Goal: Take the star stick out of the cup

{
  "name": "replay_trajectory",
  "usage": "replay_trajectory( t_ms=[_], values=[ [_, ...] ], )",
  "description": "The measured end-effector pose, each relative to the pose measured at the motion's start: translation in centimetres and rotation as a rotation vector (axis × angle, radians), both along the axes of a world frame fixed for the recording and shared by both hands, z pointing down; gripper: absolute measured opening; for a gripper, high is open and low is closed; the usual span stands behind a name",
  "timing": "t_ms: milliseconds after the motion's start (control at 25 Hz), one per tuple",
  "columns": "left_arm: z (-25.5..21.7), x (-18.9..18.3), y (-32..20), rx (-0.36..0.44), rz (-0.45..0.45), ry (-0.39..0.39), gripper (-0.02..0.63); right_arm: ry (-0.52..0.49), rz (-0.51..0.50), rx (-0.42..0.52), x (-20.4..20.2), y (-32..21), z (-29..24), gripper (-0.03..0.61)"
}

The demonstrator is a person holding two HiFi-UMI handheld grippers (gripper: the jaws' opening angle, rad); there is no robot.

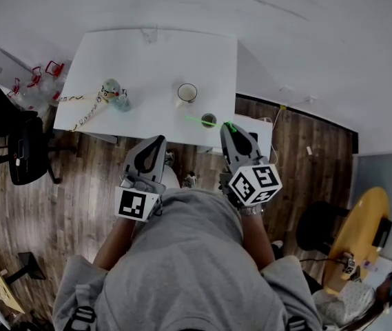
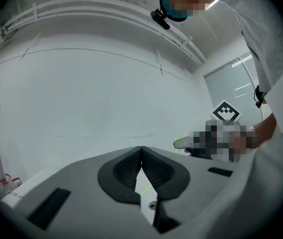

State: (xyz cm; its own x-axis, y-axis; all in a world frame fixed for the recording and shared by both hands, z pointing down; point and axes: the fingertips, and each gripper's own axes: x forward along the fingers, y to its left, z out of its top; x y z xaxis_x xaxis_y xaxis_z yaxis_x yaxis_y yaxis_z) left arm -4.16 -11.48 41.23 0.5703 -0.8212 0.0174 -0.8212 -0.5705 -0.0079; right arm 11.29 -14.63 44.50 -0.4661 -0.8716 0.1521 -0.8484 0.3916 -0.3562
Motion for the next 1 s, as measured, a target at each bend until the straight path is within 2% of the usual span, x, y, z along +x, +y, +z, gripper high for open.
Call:
replay_trajectory(
  t_ms=[480, 600, 840, 1000],
  values=[
    [-1.5, -0.6, -1.4, 0.037, -0.033, -0.002, 0.032, 0.04, -0.041, 0.045, -0.7, -0.7, -1.7, 0.046],
    [-2.4, -0.6, -1.6, 0.044, -0.029, 0.018, 0.032, 0.07, -0.047, 0.063, -0.7, -0.9, -2.3, 0.046],
    [-4.2, -1.0, -2.6, 0.058, -0.056, 0.014, 0.032, 0.107, -0.06, 0.111, -0.9, -1.4, -4.3, 0.046],
    [-6.0, -1.2, -3.2, 0.096, -0.065, 0.005, 0.032, 0.129, -0.069, 0.156, -1.1, -1.7, -6.1, 0.046]
  ],
)
